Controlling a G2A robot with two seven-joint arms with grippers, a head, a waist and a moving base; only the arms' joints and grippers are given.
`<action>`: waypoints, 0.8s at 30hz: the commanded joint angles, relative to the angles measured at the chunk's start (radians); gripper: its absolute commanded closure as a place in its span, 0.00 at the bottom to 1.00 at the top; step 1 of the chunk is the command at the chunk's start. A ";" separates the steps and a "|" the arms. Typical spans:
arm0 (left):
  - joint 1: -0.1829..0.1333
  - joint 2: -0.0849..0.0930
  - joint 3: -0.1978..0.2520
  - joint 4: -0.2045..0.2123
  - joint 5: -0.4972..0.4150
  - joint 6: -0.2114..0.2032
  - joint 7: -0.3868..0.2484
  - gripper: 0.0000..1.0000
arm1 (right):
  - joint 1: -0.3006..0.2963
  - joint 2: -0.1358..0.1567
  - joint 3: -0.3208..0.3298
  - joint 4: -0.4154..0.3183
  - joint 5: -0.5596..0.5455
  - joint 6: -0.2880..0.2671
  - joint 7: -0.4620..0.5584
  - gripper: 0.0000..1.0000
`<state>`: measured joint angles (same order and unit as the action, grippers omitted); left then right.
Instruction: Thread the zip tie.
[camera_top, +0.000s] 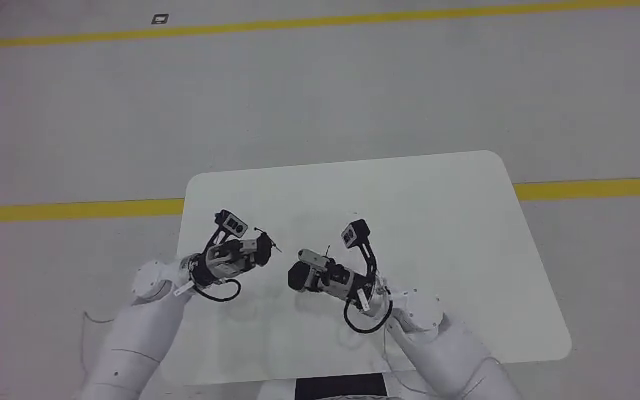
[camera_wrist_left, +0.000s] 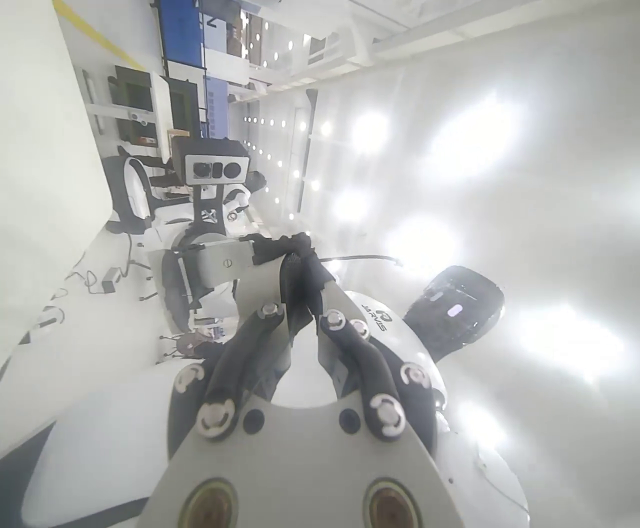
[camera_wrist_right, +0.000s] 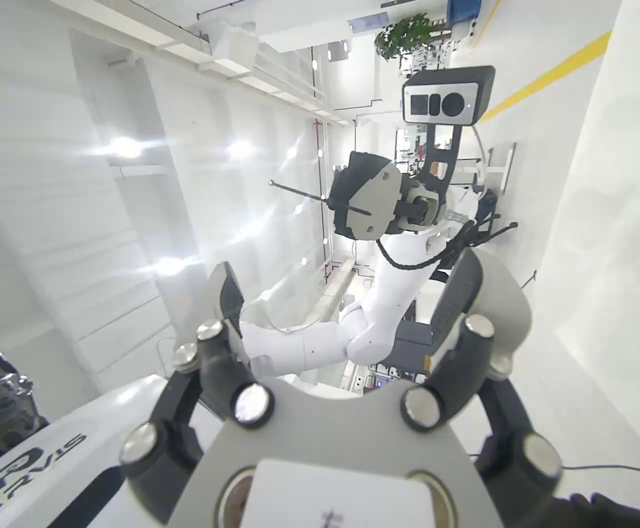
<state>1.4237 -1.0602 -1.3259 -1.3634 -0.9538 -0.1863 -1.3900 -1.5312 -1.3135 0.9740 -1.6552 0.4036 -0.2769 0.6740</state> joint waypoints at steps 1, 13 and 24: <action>0.001 -0.001 -0.001 -0.001 0.000 0.003 0.000 1.00 | -0.001 0.000 0.000 -0.001 -0.002 0.000 -0.001 0.00; -0.011 -0.001 0.014 0.034 -0.032 0.004 0.000 1.00 | 0.060 -0.016 -0.032 0.110 0.308 0.098 0.117 0.00; -0.015 0.008 0.034 0.027 -0.030 -0.007 0.000 1.00 | 0.083 -0.021 -0.039 0.142 0.404 0.143 0.163 0.00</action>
<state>1.4086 -1.0520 -1.2920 -1.3368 -0.9834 -0.1932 -1.3899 -1.4479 -1.3342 0.9344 -1.5103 0.8040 -0.1350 0.8462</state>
